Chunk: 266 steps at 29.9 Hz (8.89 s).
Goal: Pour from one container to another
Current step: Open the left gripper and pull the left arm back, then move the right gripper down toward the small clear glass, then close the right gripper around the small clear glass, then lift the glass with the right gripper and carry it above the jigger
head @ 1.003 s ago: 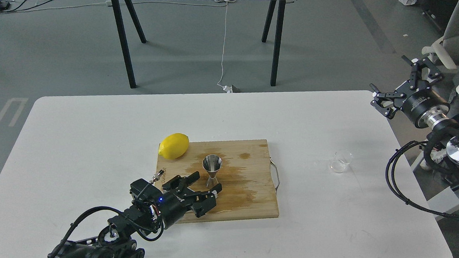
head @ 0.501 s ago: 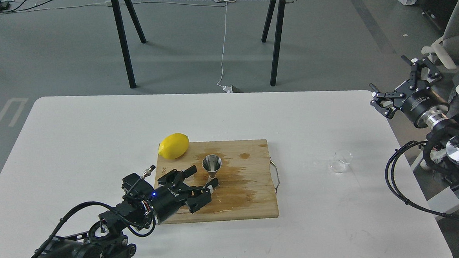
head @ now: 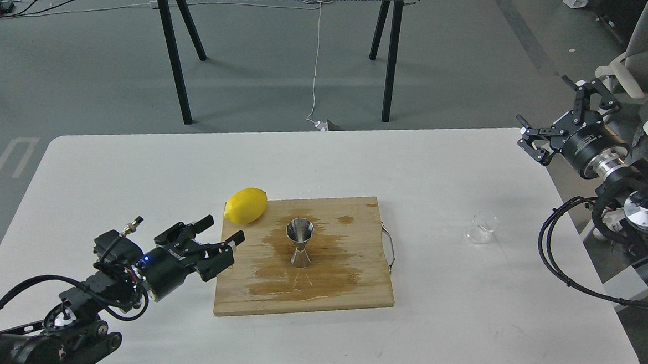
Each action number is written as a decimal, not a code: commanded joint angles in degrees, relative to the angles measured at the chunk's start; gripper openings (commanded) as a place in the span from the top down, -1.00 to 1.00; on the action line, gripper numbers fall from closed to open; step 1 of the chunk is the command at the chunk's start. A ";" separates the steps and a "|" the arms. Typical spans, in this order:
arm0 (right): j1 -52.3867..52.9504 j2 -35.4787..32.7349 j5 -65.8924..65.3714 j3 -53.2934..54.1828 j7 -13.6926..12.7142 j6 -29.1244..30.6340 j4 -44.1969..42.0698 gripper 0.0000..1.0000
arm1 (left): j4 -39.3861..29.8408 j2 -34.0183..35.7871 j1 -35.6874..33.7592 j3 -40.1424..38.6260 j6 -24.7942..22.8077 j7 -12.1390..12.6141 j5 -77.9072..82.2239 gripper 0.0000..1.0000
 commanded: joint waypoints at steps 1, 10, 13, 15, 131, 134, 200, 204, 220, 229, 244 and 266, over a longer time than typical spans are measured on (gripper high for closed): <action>0.00 -0.02 0.00 0.14 0.00 0.00 0.18 -0.98 | -8.85 9.03 -1.61 -0.94 0.00 0.00 -11.27 -0.86; -0.09 -0.29 0.00 0.40 0.08 0.00 3.34 -0.98 | -14.50 15.91 -4.43 -27.89 -18.87 0.00 -40.89 -0.88; -0.09 -0.46 0.00 0.84 0.08 0.00 3.78 -0.98 | -13.36 16.44 -3.72 -34.33 -38.14 0.00 -51.70 -0.89; -0.18 -0.55 0.00 0.85 0.08 0.00 3.87 -0.98 | -11.17 16.96 -3.64 -34.52 -47.30 0.00 -57.86 -0.89; -18.81 5.07 21.97 8.93 -8.00 -49.01 22.60 -0.94 | -3.25 6.68 5.07 -33.29 -55.68 0.00 -61.22 -0.97; -17.93 6.04 21.80 8.76 -8.00 -48.92 20.93 -0.94 | -3.25 6.24 5.15 -33.38 -55.68 0.00 -61.22 -0.97; -15.12 9.82 15.29 6.38 -8.44 -46.63 22.24 0.31 | -0.35 5.54 5.15 -32.50 -55.77 0.00 -61.22 -0.97; -14.07 9.82 12.05 5.77 -8.62 -46.72 23.99 0.31 | -0.35 5.45 5.15 -32.50 -55.68 0.00 -61.22 -0.97; 5.69 9.82 5.71 -18.56 -8.53 -46.37 30.94 0.29 | 0.88 3.78 4.80 -32.41 -55.42 0.00 -61.13 -0.97; 16.25 11.93 5.80 -31.14 -8.53 -45.67 33.84 0.29 | 1.14 3.43 4.80 -32.41 -55.33 0.00 -61.13 -0.97; 27.77 11.40 2.64 -48.62 -8.62 -43.82 40.87 0.29 | 1.85 2.73 4.45 -32.41 -55.33 0.00 -61.13 -0.97; 36.30 11.23 -11.07 -61.20 -8.70 -37.58 42.02 0.30 | 1.85 2.90 4.36 -32.41 -55.33 0.00 -61.13 -0.97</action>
